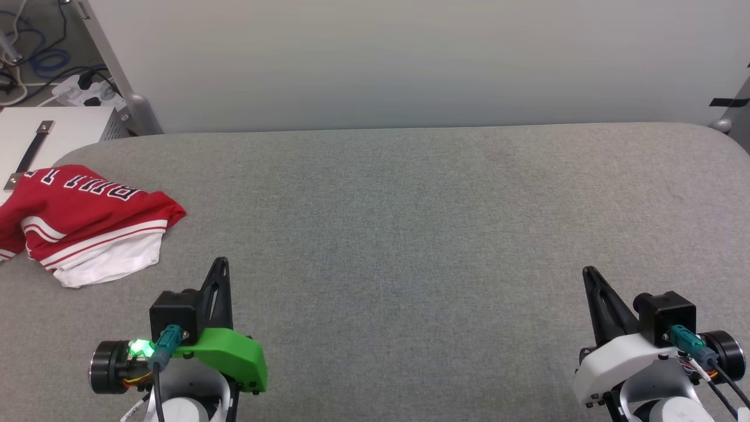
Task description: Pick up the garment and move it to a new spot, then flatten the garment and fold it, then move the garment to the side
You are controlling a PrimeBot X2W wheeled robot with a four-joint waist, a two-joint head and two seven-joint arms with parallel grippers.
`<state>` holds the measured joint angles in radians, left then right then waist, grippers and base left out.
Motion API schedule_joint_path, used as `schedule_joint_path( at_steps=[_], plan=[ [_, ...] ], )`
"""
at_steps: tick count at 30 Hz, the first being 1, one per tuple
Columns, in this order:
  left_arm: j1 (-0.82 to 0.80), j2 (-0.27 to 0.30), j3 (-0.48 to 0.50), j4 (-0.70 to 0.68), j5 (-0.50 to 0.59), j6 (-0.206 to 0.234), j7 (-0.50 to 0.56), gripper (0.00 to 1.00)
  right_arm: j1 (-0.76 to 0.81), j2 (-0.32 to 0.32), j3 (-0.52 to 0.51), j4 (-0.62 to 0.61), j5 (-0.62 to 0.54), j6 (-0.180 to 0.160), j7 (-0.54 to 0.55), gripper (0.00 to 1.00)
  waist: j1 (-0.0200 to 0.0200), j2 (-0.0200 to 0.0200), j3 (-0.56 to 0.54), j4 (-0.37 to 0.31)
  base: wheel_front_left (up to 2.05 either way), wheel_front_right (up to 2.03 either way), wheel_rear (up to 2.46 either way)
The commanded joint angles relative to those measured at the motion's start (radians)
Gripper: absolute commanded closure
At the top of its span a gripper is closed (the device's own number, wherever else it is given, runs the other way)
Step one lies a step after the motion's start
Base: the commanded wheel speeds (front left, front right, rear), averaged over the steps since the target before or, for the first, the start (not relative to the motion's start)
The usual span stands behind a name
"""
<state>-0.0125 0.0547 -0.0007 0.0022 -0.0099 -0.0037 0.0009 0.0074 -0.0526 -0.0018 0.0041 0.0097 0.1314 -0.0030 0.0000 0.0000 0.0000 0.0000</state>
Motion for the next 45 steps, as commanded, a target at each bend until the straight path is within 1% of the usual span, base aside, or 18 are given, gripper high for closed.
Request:
schedule_joint_path(
  at_steps=[1,25,26,45],
  plan=[
    [0.013,-0.005,0.001,-0.002,0.01,0.004,-0.001,1.0,-0.007,0.002,0.002,-0.004,-0.01,-0.001,0.003,1.0,0.0,0.0,0.0,0.0,0.0,0.0,0.0],
    [0.013,-0.005,0.001,-0.002,0.01,0.004,-0.001,1.0,-0.007,0.002,0.002,-0.004,-0.01,-0.001,0.003,1.0,0.0,0.0,0.0,0.0,0.0,0.0,0.0],
    [0.0,0.0,0.0,0.0,0.0,0.0,0.0,0.0,0.0,0.0,0.0,0.0,0.001,0.0,0.0,0.0,0.0,0.0,0.0,0.0,0.0,0.0,0.0],
    [0.005,0.0,-0.01,0.022,-0.023,-0.006,-0.031,0.0,0.006,0.0,-0.01,0.006,0.018,0.0,-0.031,0.0,0.0,0.0,0.001,0.0,0.0,0.0,0.0]
  ],
)
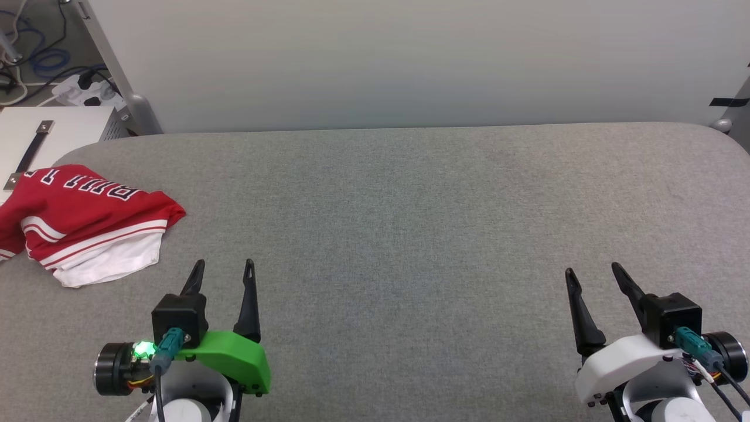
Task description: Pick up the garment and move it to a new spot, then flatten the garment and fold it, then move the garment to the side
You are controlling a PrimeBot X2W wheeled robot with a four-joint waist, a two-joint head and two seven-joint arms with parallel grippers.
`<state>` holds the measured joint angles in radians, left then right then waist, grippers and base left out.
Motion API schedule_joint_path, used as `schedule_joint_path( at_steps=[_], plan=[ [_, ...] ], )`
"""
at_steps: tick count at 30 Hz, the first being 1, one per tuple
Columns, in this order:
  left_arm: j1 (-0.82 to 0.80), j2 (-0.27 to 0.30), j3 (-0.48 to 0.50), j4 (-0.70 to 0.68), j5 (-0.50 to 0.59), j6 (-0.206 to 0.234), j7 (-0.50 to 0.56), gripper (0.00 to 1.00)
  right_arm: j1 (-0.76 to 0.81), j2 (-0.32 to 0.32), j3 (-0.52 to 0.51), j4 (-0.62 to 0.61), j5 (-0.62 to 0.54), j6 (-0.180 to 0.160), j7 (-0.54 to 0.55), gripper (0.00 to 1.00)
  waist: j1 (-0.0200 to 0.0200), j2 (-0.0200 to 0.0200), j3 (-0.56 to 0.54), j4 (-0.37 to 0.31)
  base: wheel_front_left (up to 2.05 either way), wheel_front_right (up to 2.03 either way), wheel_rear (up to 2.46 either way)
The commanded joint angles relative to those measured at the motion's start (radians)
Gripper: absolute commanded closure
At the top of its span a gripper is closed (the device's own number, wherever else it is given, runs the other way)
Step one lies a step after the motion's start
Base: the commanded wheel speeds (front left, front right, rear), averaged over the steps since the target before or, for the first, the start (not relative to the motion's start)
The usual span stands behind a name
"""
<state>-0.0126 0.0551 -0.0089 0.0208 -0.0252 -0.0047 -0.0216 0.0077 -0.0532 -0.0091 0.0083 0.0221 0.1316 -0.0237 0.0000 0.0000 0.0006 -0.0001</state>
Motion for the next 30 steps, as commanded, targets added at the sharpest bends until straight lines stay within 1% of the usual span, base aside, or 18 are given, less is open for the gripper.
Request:
schedule_joint_path(
  at_steps=[1,30],
  plan=[
    [0.005,-0.001,-0.002,0.004,-0.008,-0.005,-0.011,0.0,0.007,0.0,-0.002,0.002,0.007,0.0,-0.012,0.0,0.0,0.0,0.0,0.0,0.0,0.0,0.0],
    [0.018,-0.002,-0.022,0.032,-0.053,-0.02,-0.077,0.0,0.018,0.001,-0.011,0.005,0.024,0.0,-0.078,0.0,0.0,0.0,0.002,0.001,0.0,0.0,0.0]
  ],
)
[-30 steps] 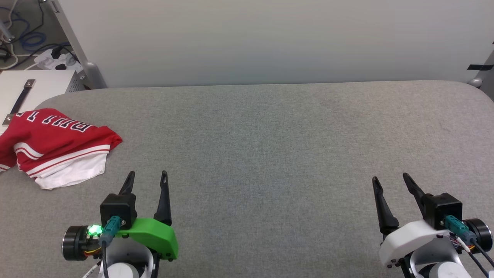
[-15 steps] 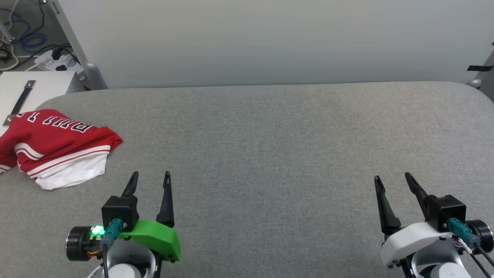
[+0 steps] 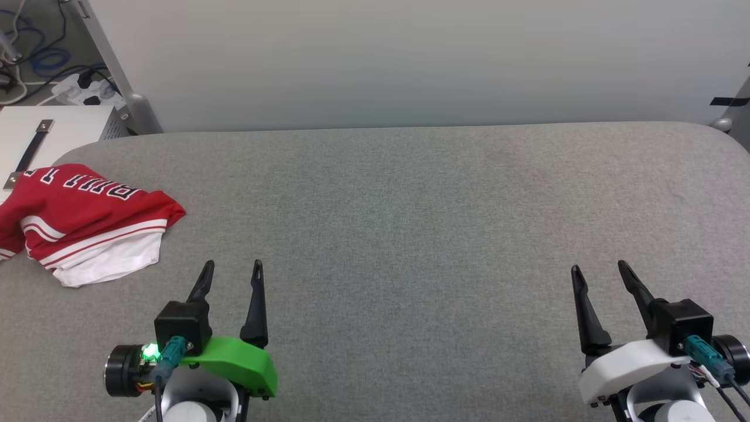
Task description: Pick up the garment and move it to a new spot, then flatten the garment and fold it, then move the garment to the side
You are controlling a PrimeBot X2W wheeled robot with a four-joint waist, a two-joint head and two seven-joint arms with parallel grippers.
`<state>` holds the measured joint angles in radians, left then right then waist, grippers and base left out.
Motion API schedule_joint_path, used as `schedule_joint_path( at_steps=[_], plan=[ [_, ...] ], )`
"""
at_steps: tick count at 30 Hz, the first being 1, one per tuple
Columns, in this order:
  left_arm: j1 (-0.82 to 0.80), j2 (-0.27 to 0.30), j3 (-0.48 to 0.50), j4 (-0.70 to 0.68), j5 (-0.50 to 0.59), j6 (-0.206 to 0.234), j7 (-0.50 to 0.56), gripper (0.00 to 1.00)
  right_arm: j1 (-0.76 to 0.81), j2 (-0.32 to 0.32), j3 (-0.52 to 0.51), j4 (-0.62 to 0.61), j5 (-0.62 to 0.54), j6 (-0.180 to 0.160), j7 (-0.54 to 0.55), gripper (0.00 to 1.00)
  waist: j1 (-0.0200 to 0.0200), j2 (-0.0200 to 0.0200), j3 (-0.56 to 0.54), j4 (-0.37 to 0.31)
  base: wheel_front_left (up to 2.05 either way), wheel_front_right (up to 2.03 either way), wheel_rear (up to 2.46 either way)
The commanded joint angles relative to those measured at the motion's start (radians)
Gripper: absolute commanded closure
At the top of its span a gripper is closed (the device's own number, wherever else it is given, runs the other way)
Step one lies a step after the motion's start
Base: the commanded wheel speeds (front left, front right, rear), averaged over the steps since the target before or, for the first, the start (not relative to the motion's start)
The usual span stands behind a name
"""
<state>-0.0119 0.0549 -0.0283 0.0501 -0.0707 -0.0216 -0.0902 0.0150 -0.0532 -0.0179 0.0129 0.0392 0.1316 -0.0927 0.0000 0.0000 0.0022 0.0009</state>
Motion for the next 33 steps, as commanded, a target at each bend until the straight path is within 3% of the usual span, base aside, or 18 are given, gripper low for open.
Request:
schedule_joint_path(
  at_steps=[1,23,33],
  plan=[
    [0.017,-0.002,-0.004,0.003,-0.009,-0.004,-0.011,0.0,0.011,0.001,-0.002,0.0,0.008,0.0,-0.01,0.0,0.0,0.0,0.001,0.0,0.0,0.0,0.0],
    [0.024,-0.003,-0.021,0.028,-0.04,-0.013,-0.057,0.0,0.02,0.002,-0.001,0.0,0.032,-0.001,-0.056,0.0,0.0,0.0,0.002,0.004,0.0,0.0,0.0],
    [0.027,-0.003,-0.025,0.046,-0.054,-0.014,-0.077,0.0,0.03,0.002,0.012,0.004,0.034,-0.001,-0.076,0.0,0.0,0.0,0.001,0.041,0.0,0.0,0.0]
  ],
)
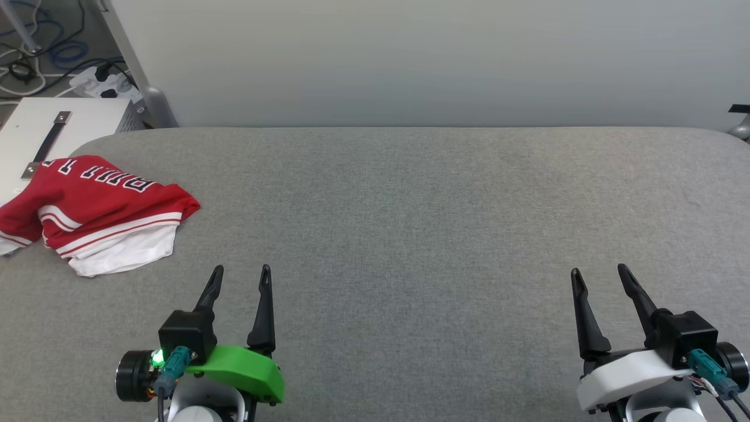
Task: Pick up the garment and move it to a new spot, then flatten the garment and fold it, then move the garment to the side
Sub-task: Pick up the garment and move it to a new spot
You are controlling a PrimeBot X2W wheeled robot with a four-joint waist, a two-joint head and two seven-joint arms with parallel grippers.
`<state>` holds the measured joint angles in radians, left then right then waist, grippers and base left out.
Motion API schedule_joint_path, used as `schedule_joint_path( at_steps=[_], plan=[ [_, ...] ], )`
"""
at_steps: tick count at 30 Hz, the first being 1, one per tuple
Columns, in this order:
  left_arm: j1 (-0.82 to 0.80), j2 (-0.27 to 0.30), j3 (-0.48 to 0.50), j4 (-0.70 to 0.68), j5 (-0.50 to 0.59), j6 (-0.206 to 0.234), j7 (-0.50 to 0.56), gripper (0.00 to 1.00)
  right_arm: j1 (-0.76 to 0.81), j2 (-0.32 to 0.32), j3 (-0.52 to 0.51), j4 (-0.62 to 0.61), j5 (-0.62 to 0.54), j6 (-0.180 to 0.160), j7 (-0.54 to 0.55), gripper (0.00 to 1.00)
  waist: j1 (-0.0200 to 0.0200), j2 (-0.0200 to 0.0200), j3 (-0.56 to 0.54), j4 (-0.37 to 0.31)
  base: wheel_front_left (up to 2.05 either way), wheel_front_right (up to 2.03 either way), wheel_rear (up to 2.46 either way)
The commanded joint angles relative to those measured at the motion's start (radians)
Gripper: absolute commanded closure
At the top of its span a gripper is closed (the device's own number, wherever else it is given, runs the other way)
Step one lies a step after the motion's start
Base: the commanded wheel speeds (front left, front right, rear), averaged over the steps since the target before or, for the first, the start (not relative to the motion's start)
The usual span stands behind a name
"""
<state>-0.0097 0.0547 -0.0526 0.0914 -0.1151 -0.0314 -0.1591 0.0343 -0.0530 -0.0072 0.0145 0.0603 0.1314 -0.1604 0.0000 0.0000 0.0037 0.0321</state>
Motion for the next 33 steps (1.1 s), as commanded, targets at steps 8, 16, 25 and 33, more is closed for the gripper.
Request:
schedule_joint_path(
  at_steps=[8,16,25,33],
  plan=[
    [0.026,-0.003,0.007,0.014,-0.012,-0.009,-0.025,0.0,0.016,0.002,0.021,0.011,0.016,0.0,-0.025,0.0,0.0,0.0,-0.005,0.081,0.0,0.0,0.0],
    [0.034,-0.003,0.013,0.024,-0.015,-0.017,-0.042,0.0,0.022,0.002,0.042,0.016,0.027,-0.001,-0.041,0.0,0.0,0.0,-0.012,0.16,0.0,0.0,0.0],
    [0.042,-0.004,0.013,0.034,-0.016,-0.028,-0.06,0.0,0.028,0.002,0.063,0.024,0.041,-0.001,-0.059,0.0,0.0,0.0,-0.021,0.245,0.0,0.0,0.0],
    [0.051,-0.004,0.009,0.043,-0.019,-0.039,-0.077,0.0,0.033,0.003,0.08,0.034,0.048,-0.001,-0.076,0.0,0.0,0.0,-0.027,0.312,0.0,0.0,0.0]
  ],
)
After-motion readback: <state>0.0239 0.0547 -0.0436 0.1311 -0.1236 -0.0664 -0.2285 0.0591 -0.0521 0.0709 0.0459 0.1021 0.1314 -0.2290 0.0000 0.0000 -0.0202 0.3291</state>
